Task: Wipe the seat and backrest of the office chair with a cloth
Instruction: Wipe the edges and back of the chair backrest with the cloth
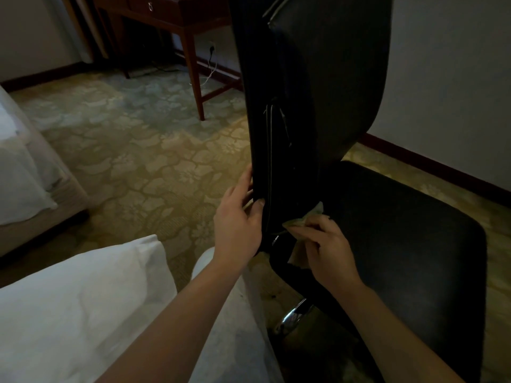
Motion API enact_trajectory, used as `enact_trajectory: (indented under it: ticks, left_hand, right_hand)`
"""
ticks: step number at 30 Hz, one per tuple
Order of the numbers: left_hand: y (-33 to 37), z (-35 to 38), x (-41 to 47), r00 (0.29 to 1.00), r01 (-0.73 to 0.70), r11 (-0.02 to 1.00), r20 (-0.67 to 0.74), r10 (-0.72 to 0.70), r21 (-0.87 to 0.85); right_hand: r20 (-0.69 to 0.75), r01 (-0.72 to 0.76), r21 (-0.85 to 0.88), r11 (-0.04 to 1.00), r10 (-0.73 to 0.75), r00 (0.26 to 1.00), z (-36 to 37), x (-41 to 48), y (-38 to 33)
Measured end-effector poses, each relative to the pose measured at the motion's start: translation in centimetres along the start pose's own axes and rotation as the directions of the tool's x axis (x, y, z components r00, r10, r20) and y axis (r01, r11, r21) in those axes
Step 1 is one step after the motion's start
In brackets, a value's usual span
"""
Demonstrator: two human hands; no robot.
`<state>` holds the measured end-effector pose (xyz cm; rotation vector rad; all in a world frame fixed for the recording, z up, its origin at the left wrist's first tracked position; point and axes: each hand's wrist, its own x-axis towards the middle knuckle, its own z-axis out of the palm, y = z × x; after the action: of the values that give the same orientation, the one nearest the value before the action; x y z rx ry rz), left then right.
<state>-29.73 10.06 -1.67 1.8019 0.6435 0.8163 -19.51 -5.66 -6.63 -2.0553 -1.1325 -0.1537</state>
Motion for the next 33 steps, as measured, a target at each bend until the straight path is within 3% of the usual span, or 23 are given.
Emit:
enact_trajectory:
  ticks: [3,7,12,19,24,33]
  left_hand:
    - [0.3,0.0,-0.1,1.0,0.003,1.0,-0.002,-0.003,0.008]
    - [0.5,-0.2,-0.2,1.0,-0.004,1.0,0.0,0.004,-0.003]
    - [0.3,-0.3,-0.1,1.0,-0.025,0.999,0.012,0.026,-0.029]
    - [-0.5,-0.9,-0.2,0.993,0.035,0.998,0.116,-0.028,-0.06]
    - [-1.2,-1.0,-0.6,0.986,0.092,0.994,0.147,-0.081,-0.065]
    - [-1.5,-0.8,-0.3,0.987,0.105,0.99,0.135,-0.092,-0.089]
  right_hand:
    - [0.074,-0.04,-0.066,0.997,0.045,0.996,1.4,-0.5,0.4]
    - [0.17,-0.097,-0.023,0.995,0.1,0.98,1.5,-1.6,0.0]
    - [0.004,0.05,0.021,0.999,-0.05,0.999,-0.1,-1.9,-1.7]
    - [-0.155,0.117,-0.103,0.988,-0.132,0.979,-0.4,-0.5,-2.3]
    - [-0.071,0.214,-0.208,0.955,-0.233,0.97,1.0,-0.7,-1.6]
    - [-0.003,0.129,-0.218,0.967,-0.133,0.991,3.2,-1.0,-0.2]
